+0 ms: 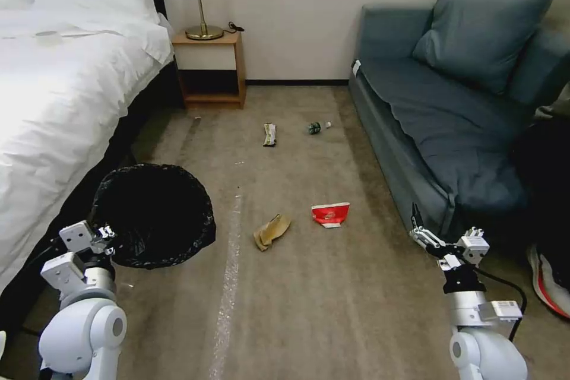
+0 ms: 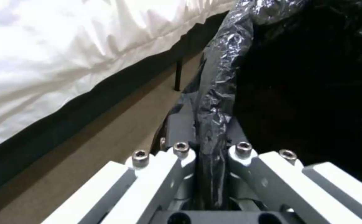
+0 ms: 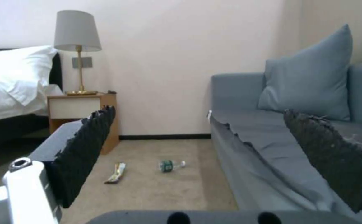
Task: Pick up the trash bin, then pick up the garbage on the floor and place it into the trash bin.
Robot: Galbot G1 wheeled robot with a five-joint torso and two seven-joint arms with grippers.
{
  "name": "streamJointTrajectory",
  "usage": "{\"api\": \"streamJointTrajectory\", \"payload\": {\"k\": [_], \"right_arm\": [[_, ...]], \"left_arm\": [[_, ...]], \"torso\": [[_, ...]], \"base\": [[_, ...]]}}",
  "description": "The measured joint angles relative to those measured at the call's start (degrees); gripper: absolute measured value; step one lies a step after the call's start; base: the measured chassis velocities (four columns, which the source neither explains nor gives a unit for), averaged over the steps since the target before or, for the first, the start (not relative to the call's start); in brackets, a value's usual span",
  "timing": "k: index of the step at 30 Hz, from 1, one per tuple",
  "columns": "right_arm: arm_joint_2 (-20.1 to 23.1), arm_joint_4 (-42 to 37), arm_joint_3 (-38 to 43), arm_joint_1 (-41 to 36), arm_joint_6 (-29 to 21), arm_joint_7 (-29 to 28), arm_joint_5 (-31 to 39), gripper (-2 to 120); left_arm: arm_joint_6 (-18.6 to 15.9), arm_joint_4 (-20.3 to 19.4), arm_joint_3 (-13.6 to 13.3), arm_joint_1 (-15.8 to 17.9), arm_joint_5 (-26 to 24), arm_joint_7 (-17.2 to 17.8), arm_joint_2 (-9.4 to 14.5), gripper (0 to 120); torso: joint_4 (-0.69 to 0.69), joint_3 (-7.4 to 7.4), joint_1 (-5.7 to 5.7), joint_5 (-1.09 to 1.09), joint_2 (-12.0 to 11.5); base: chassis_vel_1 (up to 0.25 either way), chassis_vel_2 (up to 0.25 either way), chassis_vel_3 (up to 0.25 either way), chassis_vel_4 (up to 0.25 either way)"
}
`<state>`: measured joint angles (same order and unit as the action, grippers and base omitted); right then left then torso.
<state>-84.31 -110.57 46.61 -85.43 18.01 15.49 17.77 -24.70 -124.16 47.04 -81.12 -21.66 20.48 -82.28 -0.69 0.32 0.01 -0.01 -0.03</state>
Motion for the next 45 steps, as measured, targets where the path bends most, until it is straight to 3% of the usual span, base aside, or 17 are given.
{"api": "streamJointTrajectory", "payload": {"k": [45], "right_arm": [[-0.03, 0.58, -0.33, -0.16, 0.18, 0.22, -0.52, 100]], "left_arm": [[1.8, 1.35, 0.46, -0.62, 0.88, -0.81, -0.16, 3]], "torso": [[0.0, 0.0, 0.0, 0.0, 0.0]], "base": [[-0.066, 0.063, 0.069, -0.065]]}}
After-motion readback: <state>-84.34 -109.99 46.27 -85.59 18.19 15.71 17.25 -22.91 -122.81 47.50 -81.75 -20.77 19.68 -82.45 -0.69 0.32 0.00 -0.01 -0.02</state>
